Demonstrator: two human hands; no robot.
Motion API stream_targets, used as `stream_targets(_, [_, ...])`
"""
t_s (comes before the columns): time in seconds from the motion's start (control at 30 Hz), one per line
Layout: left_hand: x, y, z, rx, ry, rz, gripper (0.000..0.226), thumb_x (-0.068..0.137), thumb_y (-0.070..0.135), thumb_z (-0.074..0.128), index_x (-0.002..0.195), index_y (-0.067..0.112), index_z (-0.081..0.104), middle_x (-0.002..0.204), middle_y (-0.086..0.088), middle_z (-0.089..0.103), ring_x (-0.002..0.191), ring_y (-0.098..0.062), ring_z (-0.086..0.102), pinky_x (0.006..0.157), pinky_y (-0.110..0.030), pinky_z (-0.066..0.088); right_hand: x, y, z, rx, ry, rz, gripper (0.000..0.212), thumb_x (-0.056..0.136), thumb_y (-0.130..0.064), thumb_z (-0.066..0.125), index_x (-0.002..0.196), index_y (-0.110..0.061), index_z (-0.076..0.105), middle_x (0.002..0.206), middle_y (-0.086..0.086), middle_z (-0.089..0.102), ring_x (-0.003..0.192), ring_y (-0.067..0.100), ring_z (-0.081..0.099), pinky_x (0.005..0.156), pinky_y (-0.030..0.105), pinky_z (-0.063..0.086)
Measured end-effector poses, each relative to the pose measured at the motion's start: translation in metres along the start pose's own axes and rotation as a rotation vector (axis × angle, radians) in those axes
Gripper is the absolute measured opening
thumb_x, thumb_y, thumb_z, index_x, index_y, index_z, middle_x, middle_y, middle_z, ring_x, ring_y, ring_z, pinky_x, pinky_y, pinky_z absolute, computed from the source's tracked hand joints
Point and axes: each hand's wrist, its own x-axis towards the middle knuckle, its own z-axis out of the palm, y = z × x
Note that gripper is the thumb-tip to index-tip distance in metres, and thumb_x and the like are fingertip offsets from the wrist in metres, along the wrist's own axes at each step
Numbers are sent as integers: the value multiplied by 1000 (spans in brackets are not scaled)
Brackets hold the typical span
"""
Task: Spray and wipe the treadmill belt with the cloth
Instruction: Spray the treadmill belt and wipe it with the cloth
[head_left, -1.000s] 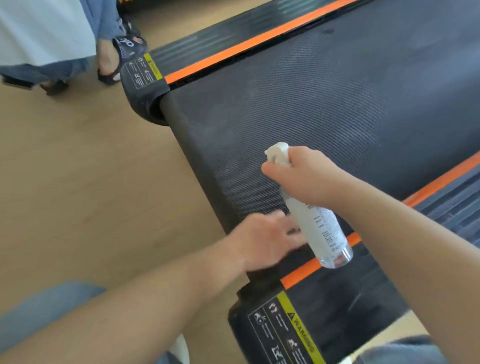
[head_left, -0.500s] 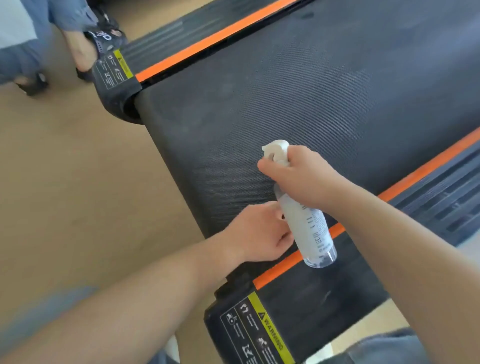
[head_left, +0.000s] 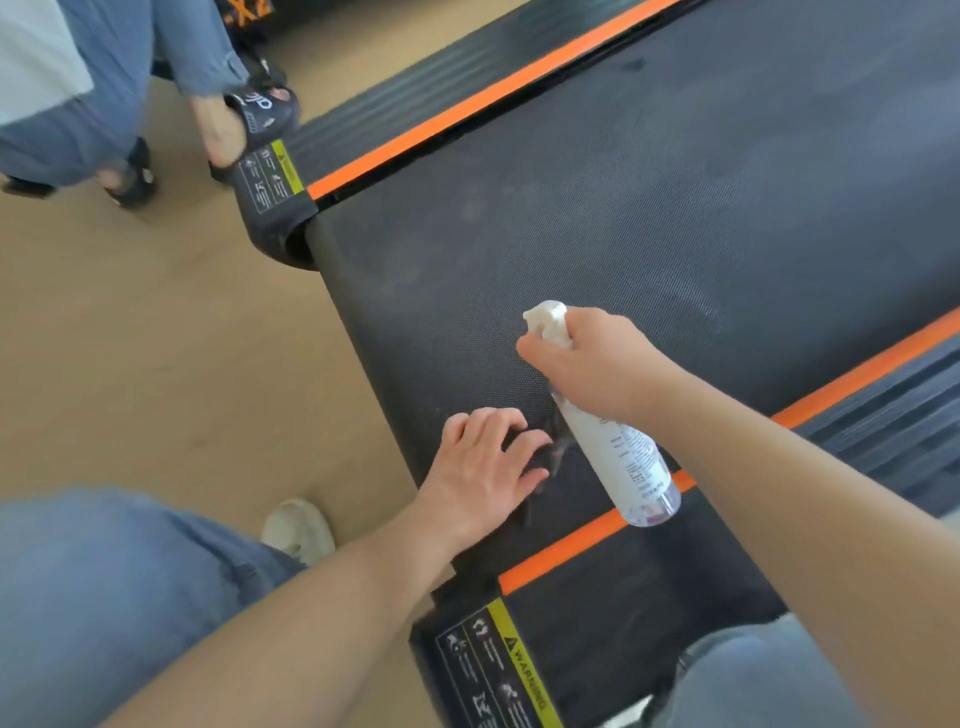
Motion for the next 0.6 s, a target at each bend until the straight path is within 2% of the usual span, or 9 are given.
stream_targets(0.1, [27,-30,6,3,56,-133,33,94,39,54,122,21,56,113,-3,54,101,-28,54,85,-43,44,8,-5,6,-20,16,-3,36,98,-40,54,87,-5,58,68,-3,59,59,13,52,55,26,44])
stream_targets(0.17, [56,-67,5,24,84,-235,34,93,34,55,124,19,58,111,-7,55,95,-31,56,78,-46,46,13,-9,13,-7,22,15,35,98,-40,55,80,-10,56,66,-4,59,55,12,52,50,24,43])
stream_targets(0.27, [91,-117,-5,45,22,-423,44,97,26,57,140,18,52,120,-11,52,101,-34,52,82,-49,45,17,-12,22,39,40,60,35,99,-43,54,86,-11,59,68,-2,63,55,13,55,48,22,45])
stream_targets(0.3, [98,-126,-4,50,-4,-426,47,98,23,57,144,20,48,125,-12,49,104,-35,50,85,-50,44,18,-14,25,61,65,80,36,99,-43,53,86,-10,59,68,-1,62,55,14,56,48,22,45])
stream_targets(0.37, [95,-118,-4,17,-45,-245,49,93,17,54,141,24,48,128,-10,47,110,-35,47,91,-51,42,21,-20,28,74,110,109,35,99,-42,54,83,-10,58,69,0,62,56,14,56,48,23,44])
stream_targets(0.43, [79,-90,-1,-114,-73,148,41,86,17,48,126,27,52,122,-6,48,107,-32,46,88,-52,46,26,-29,27,45,154,126,36,99,-41,55,85,-8,60,70,-1,62,57,13,54,50,25,42])
stream_targets(0.5, [52,-60,-3,-204,-203,559,36,88,22,49,123,28,57,120,-4,50,108,-30,46,86,-47,45,33,-47,27,43,218,141,37,98,-41,55,88,-5,60,69,-3,60,57,12,52,52,26,41])
stream_targets(0.53, [39,-50,-5,-202,-257,679,34,92,26,52,124,30,60,121,-5,52,112,-31,48,89,-44,43,35,-55,26,56,240,140,38,98,-41,55,89,-4,60,68,-3,58,57,12,51,52,25,41])
stream_targets(0.6, [33,-54,-4,-188,-221,759,30,93,30,58,123,32,65,118,-6,54,111,-31,50,87,-40,40,43,-75,28,63,268,149,39,99,-42,55,89,-4,59,66,-4,56,56,11,50,51,25,41])
